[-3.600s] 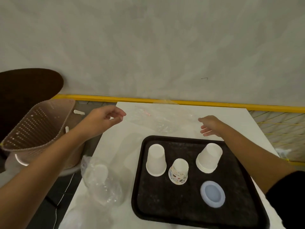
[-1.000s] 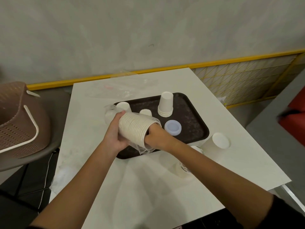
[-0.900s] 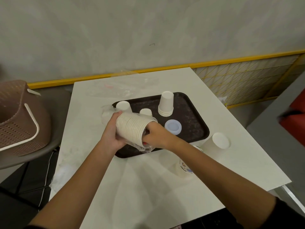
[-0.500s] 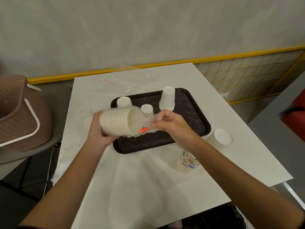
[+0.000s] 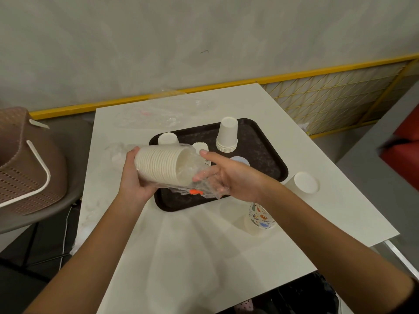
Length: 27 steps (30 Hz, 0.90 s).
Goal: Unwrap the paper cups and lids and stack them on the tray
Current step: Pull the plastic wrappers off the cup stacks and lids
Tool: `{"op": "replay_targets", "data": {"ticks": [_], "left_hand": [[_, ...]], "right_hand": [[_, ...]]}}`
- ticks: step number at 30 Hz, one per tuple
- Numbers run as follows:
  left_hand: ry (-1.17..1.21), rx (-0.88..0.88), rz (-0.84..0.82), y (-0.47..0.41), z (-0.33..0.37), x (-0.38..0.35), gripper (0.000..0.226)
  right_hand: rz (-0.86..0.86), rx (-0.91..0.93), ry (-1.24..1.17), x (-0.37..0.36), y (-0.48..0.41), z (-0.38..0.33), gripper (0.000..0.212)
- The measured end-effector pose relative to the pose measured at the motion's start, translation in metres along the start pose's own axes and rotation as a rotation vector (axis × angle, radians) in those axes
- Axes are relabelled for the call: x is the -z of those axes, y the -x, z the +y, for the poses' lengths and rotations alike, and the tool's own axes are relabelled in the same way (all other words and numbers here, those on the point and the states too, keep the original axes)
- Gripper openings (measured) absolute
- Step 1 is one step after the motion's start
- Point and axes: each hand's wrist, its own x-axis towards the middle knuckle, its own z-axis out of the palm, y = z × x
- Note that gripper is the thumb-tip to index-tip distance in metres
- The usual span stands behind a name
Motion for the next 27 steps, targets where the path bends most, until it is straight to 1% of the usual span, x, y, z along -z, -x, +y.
{"op": "replay_targets", "data": {"ticks": [3, 4, 6, 9, 10, 13, 14, 15, 17, 19, 21, 24, 27], "left_hand": [[0.012, 0.023, -0.051, -0.002, -0.005, 0.003, 0.032], [0.021, 0.024, -0.053, -0.003, -0.005, 0.005, 0.031], [0.019, 0.028, -0.031, -0.005, -0.006, 0.008, 0.030], [0.012, 0.034, 0.006, -0.007, -0.005, 0.011, 0.039], [0.009, 0.031, 0.007, -0.007, -0.004, 0.011, 0.040], [0.013, 0.030, -0.002, -0.007, -0.002, 0.010, 0.033], [0.011, 0.034, 0.000, -0.008, -0.002, 0.009, 0.033], [0.008, 0.038, 0.000, -0.008, -0.002, 0.008, 0.035], [0.007, 0.046, 0.000, -0.009, -0.002, 0.006, 0.039], [0.003, 0.049, -0.001, -0.009, -0.003, 0.004, 0.036], [0.021, 0.061, -0.008, -0.008, -0.004, 0.002, 0.035], [0.044, 0.066, -0.002, -0.009, -0.004, 0.001, 0.035], [0.050, 0.047, 0.006, -0.009, -0.002, 0.001, 0.030]], "right_hand": [[0.039, 0.109, -0.108, -0.002, -0.001, 0.000, 0.020], [0.066, 0.167, -0.120, -0.002, -0.002, 0.002, 0.018], [0.116, 0.265, -0.153, 0.000, -0.003, 0.003, 0.018], [0.203, 0.344, -0.250, 0.003, -0.004, 0.000, 0.016], [0.197, 0.364, -0.286, 0.005, -0.004, 0.000, 0.016], [0.059, 0.402, -0.424, 0.005, -0.002, -0.003, 0.028], [0.046, 0.418, -0.367, 0.005, -0.002, -0.003, 0.031], [0.055, 0.428, -0.241, 0.004, -0.002, -0.003, 0.033], [0.157, 0.461, 0.144, 0.002, -0.003, -0.004, 0.033], [0.246, 0.572, 0.500, -0.002, -0.009, -0.002, 0.030], [0.279, 0.623, 0.767, -0.006, -0.016, -0.002, 0.031], [0.348, 0.568, 0.935, -0.005, -0.023, -0.006, 0.029], [0.372, 0.517, 0.916, -0.002, -0.024, -0.012, 0.027]]}}
